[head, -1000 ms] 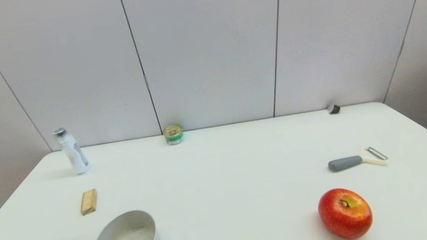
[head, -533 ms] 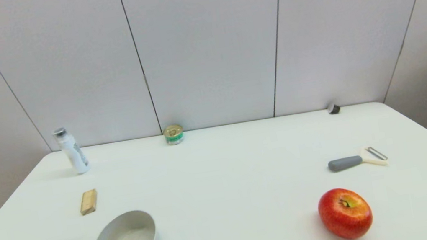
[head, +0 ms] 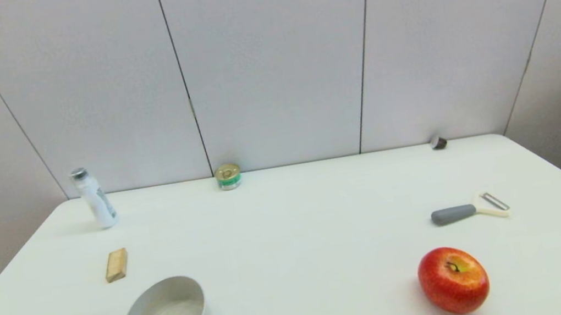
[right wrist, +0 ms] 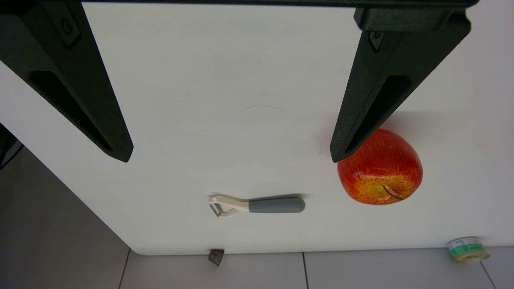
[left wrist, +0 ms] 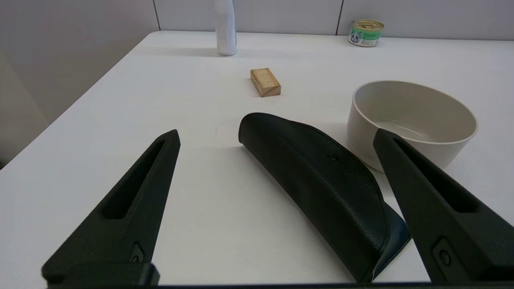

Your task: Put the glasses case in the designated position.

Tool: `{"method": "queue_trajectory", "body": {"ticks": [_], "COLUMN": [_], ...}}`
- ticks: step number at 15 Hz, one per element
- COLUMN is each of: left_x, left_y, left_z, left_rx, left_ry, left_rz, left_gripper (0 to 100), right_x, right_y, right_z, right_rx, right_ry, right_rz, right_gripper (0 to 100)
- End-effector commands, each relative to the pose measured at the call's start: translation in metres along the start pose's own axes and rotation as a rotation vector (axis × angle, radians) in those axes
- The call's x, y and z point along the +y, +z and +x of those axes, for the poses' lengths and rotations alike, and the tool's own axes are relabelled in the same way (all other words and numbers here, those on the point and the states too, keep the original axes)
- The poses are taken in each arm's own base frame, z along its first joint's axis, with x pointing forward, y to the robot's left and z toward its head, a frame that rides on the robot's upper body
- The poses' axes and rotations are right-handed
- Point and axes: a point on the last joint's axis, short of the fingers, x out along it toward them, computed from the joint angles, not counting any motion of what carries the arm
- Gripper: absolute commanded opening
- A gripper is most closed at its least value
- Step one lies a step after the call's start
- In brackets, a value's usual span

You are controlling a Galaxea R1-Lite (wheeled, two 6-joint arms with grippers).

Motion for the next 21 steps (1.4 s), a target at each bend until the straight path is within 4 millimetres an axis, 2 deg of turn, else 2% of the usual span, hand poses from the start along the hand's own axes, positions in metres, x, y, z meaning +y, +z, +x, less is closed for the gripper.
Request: {"method": "queue_trajectory", "body": {"ticks": [1, 21], "left_x": [0.0000, 0.0000], "left_y": [0.0001, -0.0001], "left_z": [0.0000, 0.0000], "left_rx": [-0.001, 0.000], "left_ry": [0.001, 0.001], "left_rz": [0.000, 0.000], "left_gripper": [100, 100], "right_x": [0.0000, 0.0000], "right_y": [0.0000, 0.0000], "right_z": [0.0001, 0.0001], "right_rx": [0.001, 0.001], "right_ry": [0.000, 0.000], "right_rz": [0.000, 0.000], "right_gripper": [100, 100]}}
